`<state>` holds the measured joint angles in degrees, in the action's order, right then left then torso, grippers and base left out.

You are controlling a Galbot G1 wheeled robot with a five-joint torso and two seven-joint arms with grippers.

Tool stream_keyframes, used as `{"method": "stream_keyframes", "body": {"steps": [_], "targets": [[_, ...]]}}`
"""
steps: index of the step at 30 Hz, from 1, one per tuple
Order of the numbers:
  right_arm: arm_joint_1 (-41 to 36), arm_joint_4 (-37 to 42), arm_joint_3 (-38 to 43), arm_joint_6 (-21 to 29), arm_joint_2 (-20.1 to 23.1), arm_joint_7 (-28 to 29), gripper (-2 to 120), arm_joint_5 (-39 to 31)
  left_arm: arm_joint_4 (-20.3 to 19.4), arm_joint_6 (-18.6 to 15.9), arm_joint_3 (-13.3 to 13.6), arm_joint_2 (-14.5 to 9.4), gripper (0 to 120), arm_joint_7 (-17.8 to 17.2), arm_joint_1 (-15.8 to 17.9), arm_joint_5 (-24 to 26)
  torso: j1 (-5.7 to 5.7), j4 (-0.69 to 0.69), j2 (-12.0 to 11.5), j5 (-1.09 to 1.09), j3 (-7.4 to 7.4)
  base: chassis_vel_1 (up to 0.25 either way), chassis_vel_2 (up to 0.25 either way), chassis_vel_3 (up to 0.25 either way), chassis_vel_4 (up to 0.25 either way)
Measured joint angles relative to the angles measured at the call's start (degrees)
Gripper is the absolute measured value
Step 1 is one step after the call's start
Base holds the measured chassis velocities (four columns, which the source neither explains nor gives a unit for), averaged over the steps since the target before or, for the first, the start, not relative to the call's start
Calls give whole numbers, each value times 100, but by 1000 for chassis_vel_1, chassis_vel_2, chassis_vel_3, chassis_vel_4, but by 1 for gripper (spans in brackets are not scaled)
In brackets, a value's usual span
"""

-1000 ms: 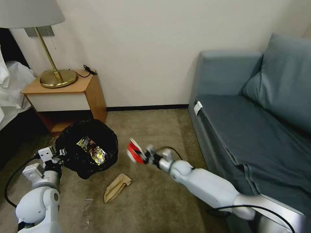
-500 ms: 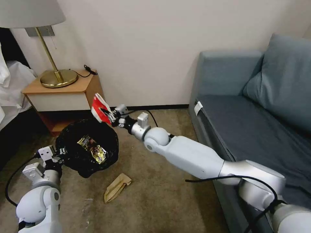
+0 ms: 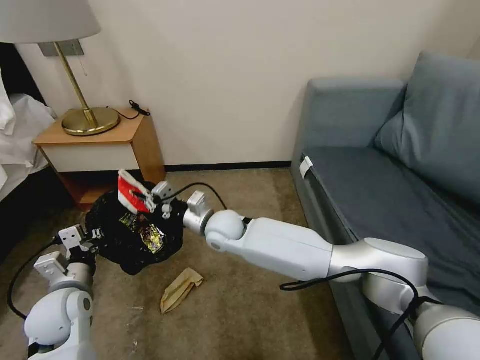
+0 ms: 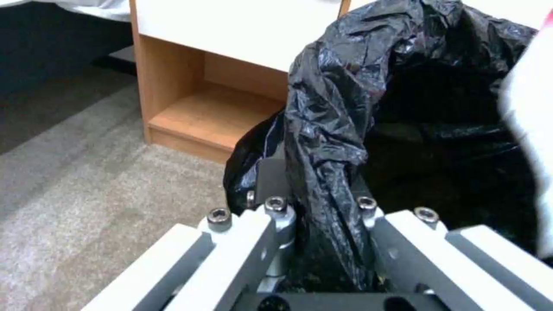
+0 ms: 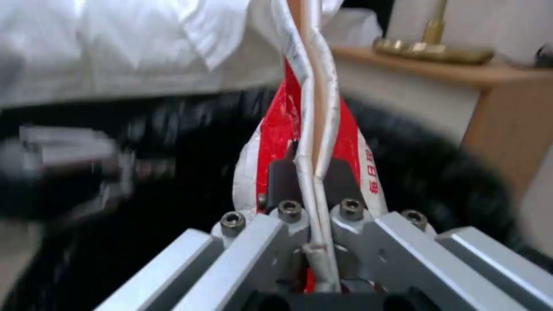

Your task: Pick up the trash bin, then pick up the garbage on the floor and place it into the trash bin.

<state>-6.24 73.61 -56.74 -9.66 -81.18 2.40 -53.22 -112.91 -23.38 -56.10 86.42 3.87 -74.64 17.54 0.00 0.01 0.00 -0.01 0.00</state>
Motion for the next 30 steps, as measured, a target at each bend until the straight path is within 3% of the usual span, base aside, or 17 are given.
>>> {"method": "stream_keyframes", "body": {"steps": [7,8,13,14,16,18,21,23,30], "targets": [[-52,-147,-217,7,-51,153,4,232,4,1,17,7,4,0,2,-23,0,-1,0,0,0,0,0,0,0],[-68,-133,-237,14,-44,187,15,293,8,1,16,1,4,0,6,-27,0,-1,0,0,0,0,0,0,0],[-26,-74,-237,19,-18,219,28,286,8,-1,13,-15,4,-1,20,-30,0,0,0,1,0,0,0,0,0],[13,-43,-242,22,0,242,36,253,8,-4,15,-17,4,-2,34,-35,0,-1,0,1,0,0,0,0,0],[25,-34,-249,22,6,255,38,242,8,-6,17,-17,4,-2,37,-39,0,-1,0,1,0,0,0,0,0],[121,4,-334,24,37,352,51,187,19,-15,29,-17,4,-5,53,-57,0,-1,0,1,0,0,0,0,0],[195,5,-377,24,45,424,56,147,29,-17,27,-20,4,-5,62,-58,0,-1,0,1,0,0,0,0,0],[511,-139,-435,43,52,552,71,-31,38,-29,-52,-41,4,-4,85,3,0,0,0,1,0,0,0,0,0],[1100,-718,-521,80,50,554,91,-370,87,-39,-298,-71,4,-3,105,190,0,-1,0,1,0,0,0,0,0]]}}
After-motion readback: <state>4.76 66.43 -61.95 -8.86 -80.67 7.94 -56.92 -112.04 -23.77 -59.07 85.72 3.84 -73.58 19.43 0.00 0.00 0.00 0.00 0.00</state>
